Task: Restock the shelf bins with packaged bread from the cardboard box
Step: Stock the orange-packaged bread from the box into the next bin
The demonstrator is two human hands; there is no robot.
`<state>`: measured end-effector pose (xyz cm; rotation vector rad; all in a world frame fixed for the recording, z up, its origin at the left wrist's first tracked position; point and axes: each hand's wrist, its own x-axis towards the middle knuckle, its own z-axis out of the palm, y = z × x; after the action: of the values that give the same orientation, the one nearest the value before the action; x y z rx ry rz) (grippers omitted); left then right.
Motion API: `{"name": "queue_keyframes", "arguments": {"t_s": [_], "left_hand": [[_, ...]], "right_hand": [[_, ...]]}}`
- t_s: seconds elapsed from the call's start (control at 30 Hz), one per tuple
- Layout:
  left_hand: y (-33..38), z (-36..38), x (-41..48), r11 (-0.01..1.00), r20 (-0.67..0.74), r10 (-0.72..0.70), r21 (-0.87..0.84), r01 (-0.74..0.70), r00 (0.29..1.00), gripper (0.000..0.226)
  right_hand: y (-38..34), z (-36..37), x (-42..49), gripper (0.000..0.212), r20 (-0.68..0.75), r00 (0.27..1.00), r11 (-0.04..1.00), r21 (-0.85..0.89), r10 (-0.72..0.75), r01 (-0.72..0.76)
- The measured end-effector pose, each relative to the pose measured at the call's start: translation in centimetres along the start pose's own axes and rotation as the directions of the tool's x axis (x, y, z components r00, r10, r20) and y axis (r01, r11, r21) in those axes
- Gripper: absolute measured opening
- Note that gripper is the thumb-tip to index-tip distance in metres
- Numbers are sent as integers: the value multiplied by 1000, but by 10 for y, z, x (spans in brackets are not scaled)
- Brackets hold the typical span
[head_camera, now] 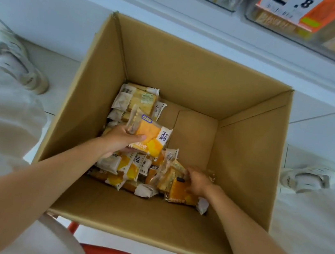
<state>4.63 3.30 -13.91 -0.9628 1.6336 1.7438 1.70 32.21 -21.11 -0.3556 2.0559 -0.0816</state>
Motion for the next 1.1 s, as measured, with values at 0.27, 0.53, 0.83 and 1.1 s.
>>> {"name": "queue_keyframes", "arguments": {"t_s": [0.27, 0.53, 0.83, 1.1], "left_hand": [[-4, -4, 1, 996, 28, -25, -86, 27, 999, 24], [-2, 0, -2, 999, -24, 20, -42, -21, 1000, 21], [37, 19, -23, 995, 39, 84, 51, -86, 996, 64], [128, 57, -71, 914, 318, 282, 199, -354, 905, 39]], "right_hand": [[3, 7, 2, 36, -102, 994, 991, 135, 29, -15], [-21, -32, -10, 22, -164, 972, 959, 199, -170, 202], [-53, -124, -63, 10, -411, 843, 831, 282, -347, 479], [-65, -212, -146, 65, -561, 766, 810, 265, -313, 524]]}}
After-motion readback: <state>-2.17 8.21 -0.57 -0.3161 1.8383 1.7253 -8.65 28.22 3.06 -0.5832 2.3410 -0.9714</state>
